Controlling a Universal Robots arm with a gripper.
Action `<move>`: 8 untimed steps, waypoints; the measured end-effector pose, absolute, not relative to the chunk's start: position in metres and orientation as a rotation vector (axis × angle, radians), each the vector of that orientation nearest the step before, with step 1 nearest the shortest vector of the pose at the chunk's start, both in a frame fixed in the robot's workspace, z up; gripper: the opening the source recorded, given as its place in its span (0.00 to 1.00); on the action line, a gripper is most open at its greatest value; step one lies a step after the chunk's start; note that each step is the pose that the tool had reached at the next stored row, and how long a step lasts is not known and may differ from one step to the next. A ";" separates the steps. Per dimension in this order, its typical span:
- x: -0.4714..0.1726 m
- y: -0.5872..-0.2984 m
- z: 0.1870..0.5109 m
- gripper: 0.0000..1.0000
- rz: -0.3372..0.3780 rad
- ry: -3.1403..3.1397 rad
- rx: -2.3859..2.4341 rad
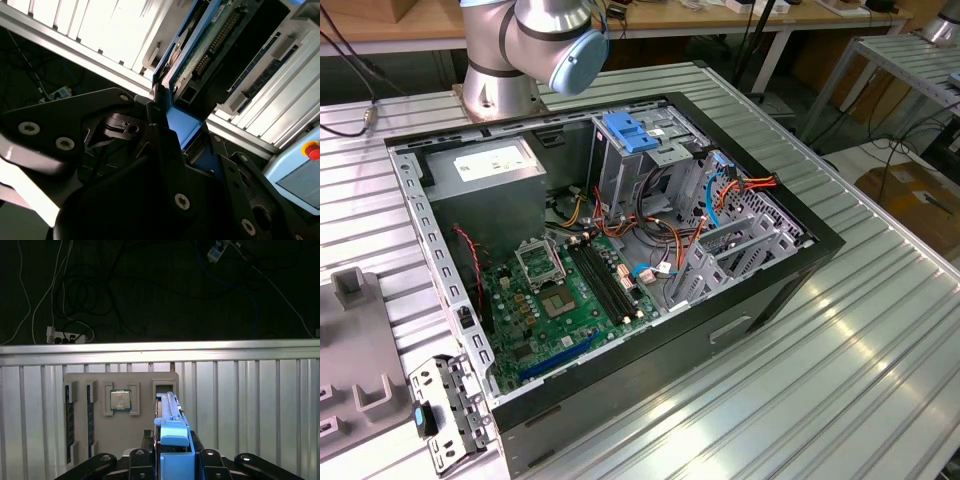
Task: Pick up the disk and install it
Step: 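Pick up the disk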
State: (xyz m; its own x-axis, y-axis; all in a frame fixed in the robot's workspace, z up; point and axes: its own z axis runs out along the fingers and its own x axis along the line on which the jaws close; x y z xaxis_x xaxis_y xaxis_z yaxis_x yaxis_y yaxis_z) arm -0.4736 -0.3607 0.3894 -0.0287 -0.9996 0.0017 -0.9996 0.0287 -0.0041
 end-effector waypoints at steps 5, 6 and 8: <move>-0.474 -0.361 0.393 0.37 -0.007 2.252 -2.188; -0.474 -0.361 0.394 0.37 -0.007 2.252 -2.188; -0.474 -0.361 0.395 0.37 -0.007 2.252 -2.188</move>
State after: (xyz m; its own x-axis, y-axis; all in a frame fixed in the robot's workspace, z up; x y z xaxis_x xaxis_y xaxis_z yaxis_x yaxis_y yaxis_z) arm -0.4736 -0.3607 0.3948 -0.0287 -0.9996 0.0018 -0.9996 0.0287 -0.0042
